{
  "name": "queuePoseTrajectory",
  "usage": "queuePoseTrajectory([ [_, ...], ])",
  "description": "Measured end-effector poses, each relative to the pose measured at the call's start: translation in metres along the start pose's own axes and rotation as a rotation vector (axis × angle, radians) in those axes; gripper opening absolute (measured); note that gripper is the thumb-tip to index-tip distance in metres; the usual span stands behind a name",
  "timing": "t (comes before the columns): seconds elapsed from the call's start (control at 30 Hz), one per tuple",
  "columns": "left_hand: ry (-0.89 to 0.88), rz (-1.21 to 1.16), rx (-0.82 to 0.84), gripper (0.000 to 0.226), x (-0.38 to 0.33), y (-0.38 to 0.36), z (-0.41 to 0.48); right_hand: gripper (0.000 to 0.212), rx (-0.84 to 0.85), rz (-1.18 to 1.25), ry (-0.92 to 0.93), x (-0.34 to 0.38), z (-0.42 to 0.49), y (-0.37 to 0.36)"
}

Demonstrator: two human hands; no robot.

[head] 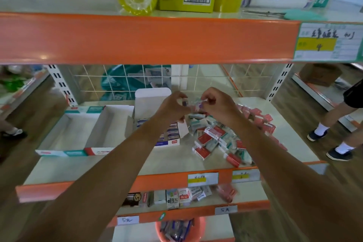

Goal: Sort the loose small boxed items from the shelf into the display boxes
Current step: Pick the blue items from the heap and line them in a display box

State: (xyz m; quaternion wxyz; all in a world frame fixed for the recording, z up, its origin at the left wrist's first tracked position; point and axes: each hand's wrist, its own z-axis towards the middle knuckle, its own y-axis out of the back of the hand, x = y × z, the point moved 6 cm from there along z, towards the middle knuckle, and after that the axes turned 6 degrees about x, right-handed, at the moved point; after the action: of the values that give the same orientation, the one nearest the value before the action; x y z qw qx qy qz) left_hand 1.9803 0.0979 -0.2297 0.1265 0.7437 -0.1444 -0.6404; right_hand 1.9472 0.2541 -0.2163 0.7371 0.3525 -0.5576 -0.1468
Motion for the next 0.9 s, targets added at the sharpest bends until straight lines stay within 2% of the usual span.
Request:
queuePoseTrajectory([
  [0.23, 0.112, -0.052, -0.060, 0.033, 0.027, 0.038, -0.021, 0.023, 0.149, -0.083, -0.029, 0.024, 0.000, -0.033],
  [0.33, 0.119, 0.079, -0.061, 0.027, 0.035, 0.051, -0.026, 0.024, 0.215, -0.082, -0.022, 0.030, -0.001, -0.049],
  [0.47, 0.039, 0.369, -0.058, 0.027, 0.037, 0.062, -0.031, 0.018, 0.252, -0.198, 0.117, 0.039, -0.005, -0.061],
  [0.6, 0.014, 0.480, -0.034, 0.029, 0.040, 0.066, -0.037, 0.010, 0.259, -0.389, 0.258, 0.048, -0.008, -0.070],
  [0.7, 0.000, 0.528, -0.027, 0.026, 0.041, 0.065, -0.040, 0.009, 0.274, -0.508, 0.283, 0.047, -0.008, -0.079],
  [0.9, -0.052, 0.504, -0.018, 0.012, 0.046, 0.065, -0.042, 0.006, 0.334, -0.539, 0.360, 0.045, -0.005, -0.084],
])
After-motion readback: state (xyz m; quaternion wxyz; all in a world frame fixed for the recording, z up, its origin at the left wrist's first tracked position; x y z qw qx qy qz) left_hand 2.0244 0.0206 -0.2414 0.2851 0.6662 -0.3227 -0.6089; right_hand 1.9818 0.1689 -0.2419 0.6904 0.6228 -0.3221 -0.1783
